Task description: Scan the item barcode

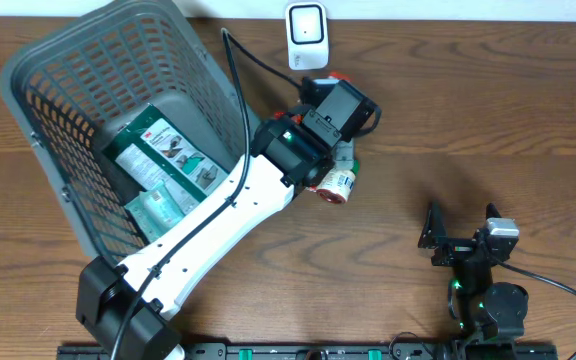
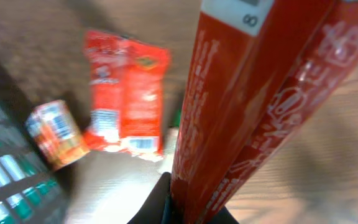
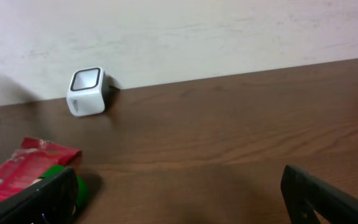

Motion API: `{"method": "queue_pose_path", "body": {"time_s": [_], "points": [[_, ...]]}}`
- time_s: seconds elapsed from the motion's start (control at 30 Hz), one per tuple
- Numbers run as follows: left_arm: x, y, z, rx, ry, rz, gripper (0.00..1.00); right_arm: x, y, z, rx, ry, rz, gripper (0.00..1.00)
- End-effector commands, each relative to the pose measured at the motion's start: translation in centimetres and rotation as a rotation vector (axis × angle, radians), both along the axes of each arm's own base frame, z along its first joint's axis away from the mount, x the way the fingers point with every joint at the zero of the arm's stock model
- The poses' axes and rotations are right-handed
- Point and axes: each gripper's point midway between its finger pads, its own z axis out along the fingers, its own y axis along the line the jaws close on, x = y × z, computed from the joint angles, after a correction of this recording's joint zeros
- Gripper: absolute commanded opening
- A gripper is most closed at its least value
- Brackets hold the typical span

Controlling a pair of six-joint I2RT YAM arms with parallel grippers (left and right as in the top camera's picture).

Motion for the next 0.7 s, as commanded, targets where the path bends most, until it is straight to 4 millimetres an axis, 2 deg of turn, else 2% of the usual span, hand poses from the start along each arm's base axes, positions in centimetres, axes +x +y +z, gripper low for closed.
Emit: {"method": "queue_pose_path", "body": {"time_s": [0.0, 0.27, 0.47, 0.5, 0.53, 0.67], "points": [[0.2, 3.7, 0.6, 0.137, -0.038, 0.078, 0.07, 0.0, -0.2, -0.2, -0.012, 0.006, -0.005, 0.99], [-1.0, 11.6, 0.9, 0.493, -0.028, 0.186, 0.07, 0.0, -0.2, -0.2, -0.012, 0.006, -0.005, 0.99], [-2.2, 17.6, 0.7, 0.600, 0.094, 0.317, 0.07, 0.0, -0.1, -0.2, -0.012, 0.005, -0.005, 0.99], [-2.5, 19.7, 0.7, 0.621, 0.136, 0.371, 0.07, 0.0, -0.2, -0.2, -0.011, 0.005, -0.005, 0.99], [-2.6, 20.8, 0.7, 0.629, 0.158, 0.397, 0.07, 0.0, -0.1, -0.2, -0.012, 0.006, -0.005, 0.99], [-2.7, 24.4, 0.8, 0.643, 0.216, 0.492, 0.07, 0.0, -0.2, -0.2, -0.012, 0.006, -0.005, 0.99]]}}
